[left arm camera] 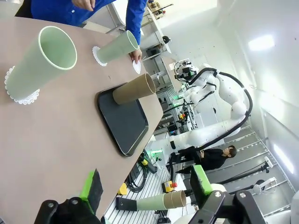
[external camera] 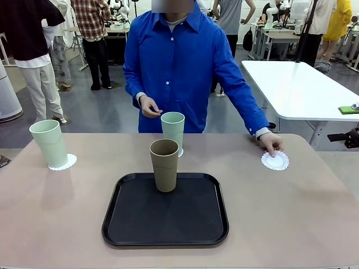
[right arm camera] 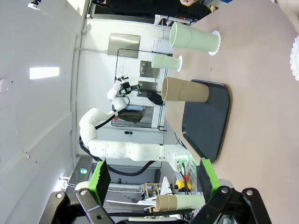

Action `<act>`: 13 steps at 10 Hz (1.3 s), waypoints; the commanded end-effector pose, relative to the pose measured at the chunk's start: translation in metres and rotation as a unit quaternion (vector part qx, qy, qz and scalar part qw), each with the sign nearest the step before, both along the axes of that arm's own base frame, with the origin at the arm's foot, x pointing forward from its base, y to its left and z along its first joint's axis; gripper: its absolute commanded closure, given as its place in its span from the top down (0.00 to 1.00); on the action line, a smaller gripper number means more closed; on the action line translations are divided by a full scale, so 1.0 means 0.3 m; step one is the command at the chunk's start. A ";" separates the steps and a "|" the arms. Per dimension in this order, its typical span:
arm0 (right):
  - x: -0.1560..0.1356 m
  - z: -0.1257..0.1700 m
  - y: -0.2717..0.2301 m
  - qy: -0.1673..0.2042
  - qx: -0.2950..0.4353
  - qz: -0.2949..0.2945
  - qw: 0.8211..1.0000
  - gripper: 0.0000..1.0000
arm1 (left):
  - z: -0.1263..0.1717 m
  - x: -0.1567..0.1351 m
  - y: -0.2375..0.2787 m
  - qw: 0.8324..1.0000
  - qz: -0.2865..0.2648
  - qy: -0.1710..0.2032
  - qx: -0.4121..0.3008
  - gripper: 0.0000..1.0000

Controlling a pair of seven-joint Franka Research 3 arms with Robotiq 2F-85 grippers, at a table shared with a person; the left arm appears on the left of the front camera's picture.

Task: Place coasters on the table and set cups on them.
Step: Take one Reusable plastic cup from the Flat Tray and place it on a coaster set by the human.

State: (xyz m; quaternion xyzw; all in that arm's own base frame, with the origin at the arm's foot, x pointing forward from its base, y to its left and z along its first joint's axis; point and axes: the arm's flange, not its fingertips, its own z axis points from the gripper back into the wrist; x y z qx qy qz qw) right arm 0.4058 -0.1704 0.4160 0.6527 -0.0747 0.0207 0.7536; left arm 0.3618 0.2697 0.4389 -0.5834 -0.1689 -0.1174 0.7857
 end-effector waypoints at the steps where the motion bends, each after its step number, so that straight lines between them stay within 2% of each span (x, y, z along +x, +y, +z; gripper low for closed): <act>1: -0.006 0.004 0.002 -0.003 0.003 0.001 1.000 1.00 | 0.012 0.001 0.013 1.000 -0.006 -0.002 -0.003 1.00; 12: 0.000 0.000 0.000 0.000 0.000 0.000 1.000 1.00 | 0.012 0.001 0.013 1.000 -0.006 -0.002 -0.003 1.00; 13: 0.051 0.094 0.050 0.015 -0.039 -0.004 0.999 1.00 | 0.012 0.001 0.013 1.000 -0.006 -0.002 -0.003 1.00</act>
